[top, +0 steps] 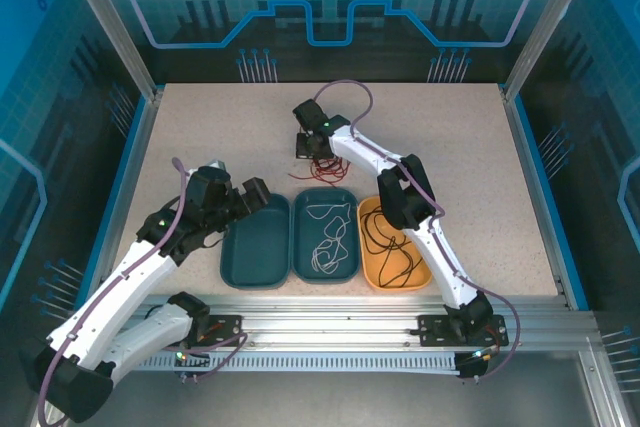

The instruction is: Untangle the cables

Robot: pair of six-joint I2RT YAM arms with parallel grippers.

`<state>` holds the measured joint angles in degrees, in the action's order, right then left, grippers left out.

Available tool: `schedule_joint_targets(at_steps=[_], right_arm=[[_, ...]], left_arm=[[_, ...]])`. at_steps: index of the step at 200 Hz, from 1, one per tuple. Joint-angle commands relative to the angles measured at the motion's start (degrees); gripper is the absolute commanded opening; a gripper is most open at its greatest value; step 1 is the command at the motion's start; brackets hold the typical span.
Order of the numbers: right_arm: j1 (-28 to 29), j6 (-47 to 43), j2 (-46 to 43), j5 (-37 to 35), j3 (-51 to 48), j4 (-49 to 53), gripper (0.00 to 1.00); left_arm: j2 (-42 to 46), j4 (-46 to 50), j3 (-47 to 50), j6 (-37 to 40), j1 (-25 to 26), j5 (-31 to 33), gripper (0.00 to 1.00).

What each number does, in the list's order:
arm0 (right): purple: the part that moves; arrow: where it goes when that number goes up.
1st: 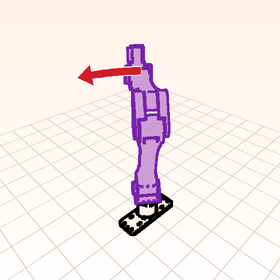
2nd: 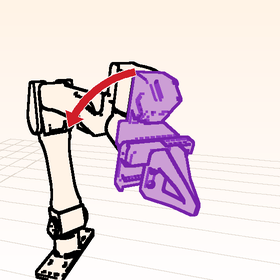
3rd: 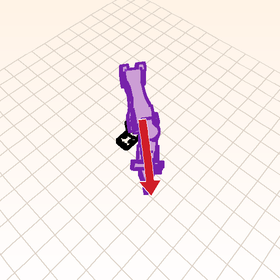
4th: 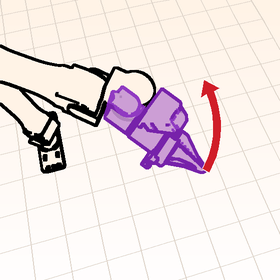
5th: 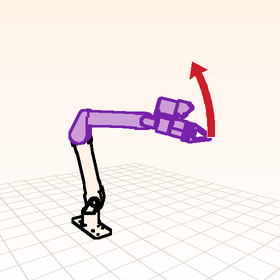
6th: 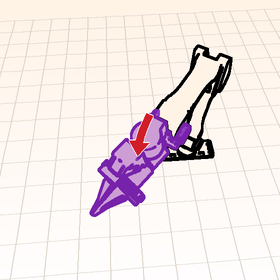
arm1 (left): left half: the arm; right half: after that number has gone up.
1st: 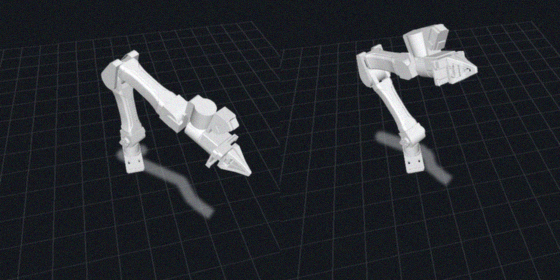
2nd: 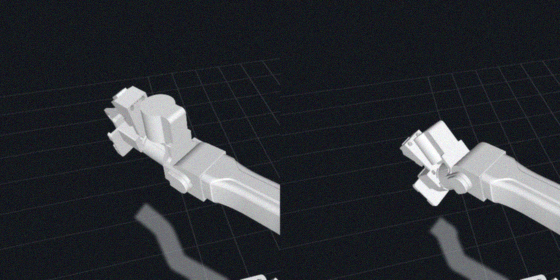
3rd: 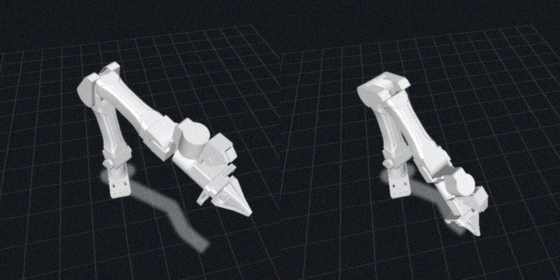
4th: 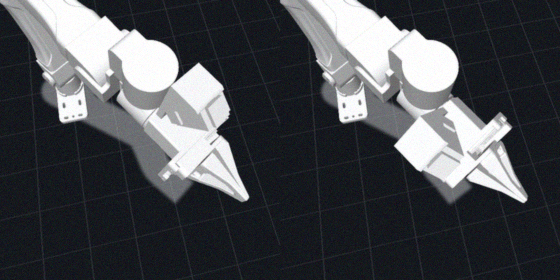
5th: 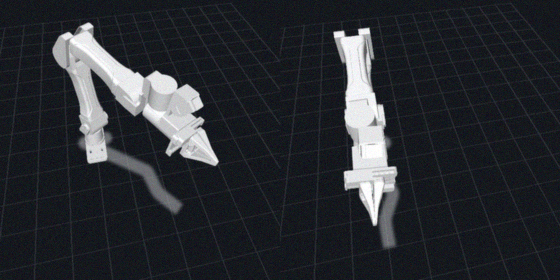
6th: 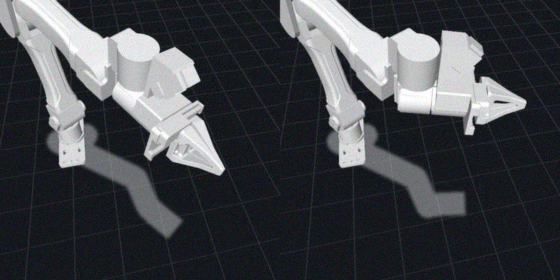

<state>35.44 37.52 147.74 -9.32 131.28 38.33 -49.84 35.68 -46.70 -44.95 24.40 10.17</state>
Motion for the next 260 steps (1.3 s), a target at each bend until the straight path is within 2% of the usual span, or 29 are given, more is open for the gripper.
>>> schedule_joint_targets(at_steps=[1,50,84,132,260], right_arm=[[-0.03,-2.45,-4.86,1.65,-1.60,1.21,0.03],[0.81,-4.16,-17.49,3.34,-12.27,-1.99,0.00],[0.81,-4.71,-23.17,4.64,-17.55,-3.74,0.00],[1.47,-6.88,-28.66,7.49,-19.34,-3.30,0.00],[3.08,-14.02,-51.42,7.82,-25.42,-4.32,0.00]], left_arm=[[0.01,-0.78,0.51,-0.14,-0.82,-0.92,0.99],[-0.75,-1.97,0.43,-0.14,-0.95,-1.47,0.99],[-1.10,-2.28,0.37,-0.14,-1.00,-1.87,0.99],[-0.92,-2.33,0.23,-0.06,-1.04,-2.18,0.99],[-0.87,-3.16,0.28,-0.14,-1.14,-2.31,0.99]])
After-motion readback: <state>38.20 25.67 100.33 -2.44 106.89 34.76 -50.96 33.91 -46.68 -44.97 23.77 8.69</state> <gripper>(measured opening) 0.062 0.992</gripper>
